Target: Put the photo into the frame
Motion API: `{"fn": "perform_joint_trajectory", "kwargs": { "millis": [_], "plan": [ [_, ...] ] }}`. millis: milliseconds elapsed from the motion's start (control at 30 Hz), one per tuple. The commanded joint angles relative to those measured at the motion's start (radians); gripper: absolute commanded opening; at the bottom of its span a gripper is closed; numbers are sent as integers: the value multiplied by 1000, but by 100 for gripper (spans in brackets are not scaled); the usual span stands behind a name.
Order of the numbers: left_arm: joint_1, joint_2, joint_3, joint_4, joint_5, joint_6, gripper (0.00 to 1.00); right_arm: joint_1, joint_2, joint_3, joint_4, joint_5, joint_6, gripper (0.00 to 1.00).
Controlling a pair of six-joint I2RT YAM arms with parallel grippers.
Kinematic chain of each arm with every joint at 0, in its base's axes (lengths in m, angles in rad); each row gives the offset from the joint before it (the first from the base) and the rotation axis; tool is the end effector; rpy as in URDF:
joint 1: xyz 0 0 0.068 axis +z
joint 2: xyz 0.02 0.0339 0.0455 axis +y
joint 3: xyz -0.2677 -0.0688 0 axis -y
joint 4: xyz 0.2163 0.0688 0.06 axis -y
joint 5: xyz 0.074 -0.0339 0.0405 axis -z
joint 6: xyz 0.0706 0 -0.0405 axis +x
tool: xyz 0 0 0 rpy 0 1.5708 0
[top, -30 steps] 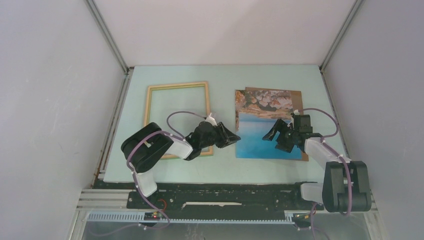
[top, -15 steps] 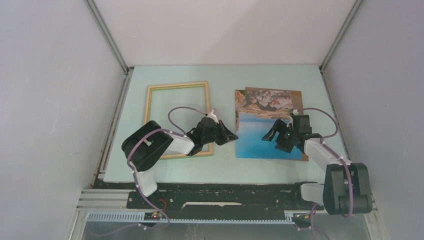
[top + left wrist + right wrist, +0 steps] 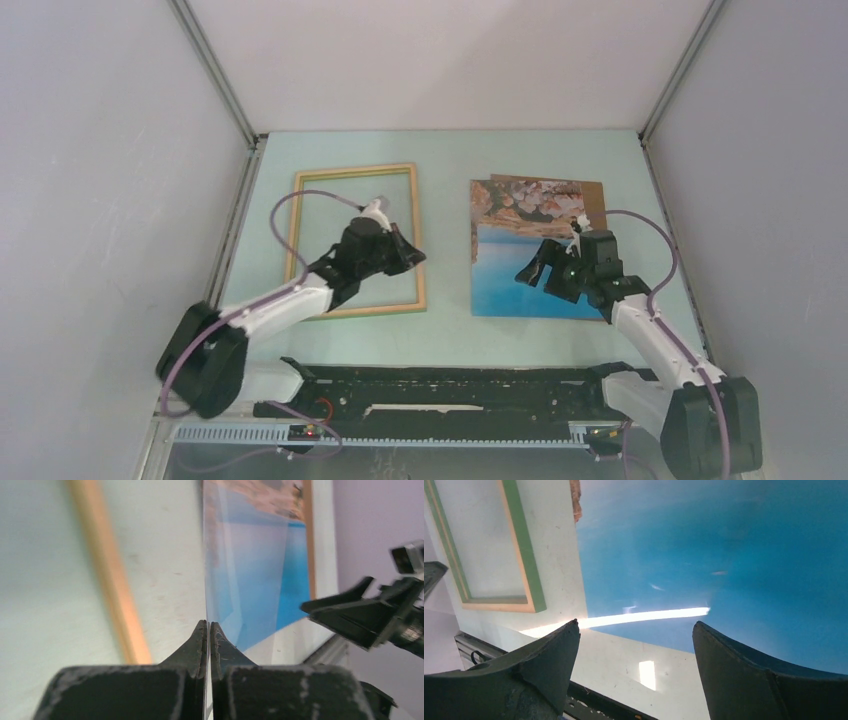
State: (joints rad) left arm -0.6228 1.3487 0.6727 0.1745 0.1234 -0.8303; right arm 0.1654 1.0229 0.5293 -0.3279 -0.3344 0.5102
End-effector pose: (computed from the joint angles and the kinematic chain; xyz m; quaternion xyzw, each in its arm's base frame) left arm 0.2334 -0.1783 0.2168 -0.0577 0.8574 -0.3775 0.3449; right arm 0.1888 0.0550 0.1894 0.0974 0.9145 0.2657 0.2891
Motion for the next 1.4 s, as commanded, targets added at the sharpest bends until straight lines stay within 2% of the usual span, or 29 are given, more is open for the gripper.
{"fn": "perform_joint_trajectory", "kwargs": {
  "millis": [0,133,233,367,500,667,1100,1233,1367],
  "plan": [
    [93,-224,-56,-330,-149,122,0,30,-28,71,-60,58,-30,91],
    [199,-403,-72,-527,-243,150,0,41,35,121,-55,44,-22,90],
    [287,-504,-73,-627,-297,164,0,72,100,137,12,4,9,90],
    [398,-559,-70,-719,-365,184,0,158,237,153,161,-64,71,90],
    [468,-587,-100,-735,-388,180,0,282,408,258,211,-52,114,89],
    [485,-614,-170,-678,-345,150,0,344,531,278,313,-136,219,88],
    [486,-663,-251,-681,-372,61,0,383,763,162,812,-308,485,81],
    [486,-664,-273,-670,-361,46,0,398,816,154,952,-312,538,68],
    [486,-694,-298,-653,-361,29,0,396,827,155,1023,-295,544,49]
  ]
}}
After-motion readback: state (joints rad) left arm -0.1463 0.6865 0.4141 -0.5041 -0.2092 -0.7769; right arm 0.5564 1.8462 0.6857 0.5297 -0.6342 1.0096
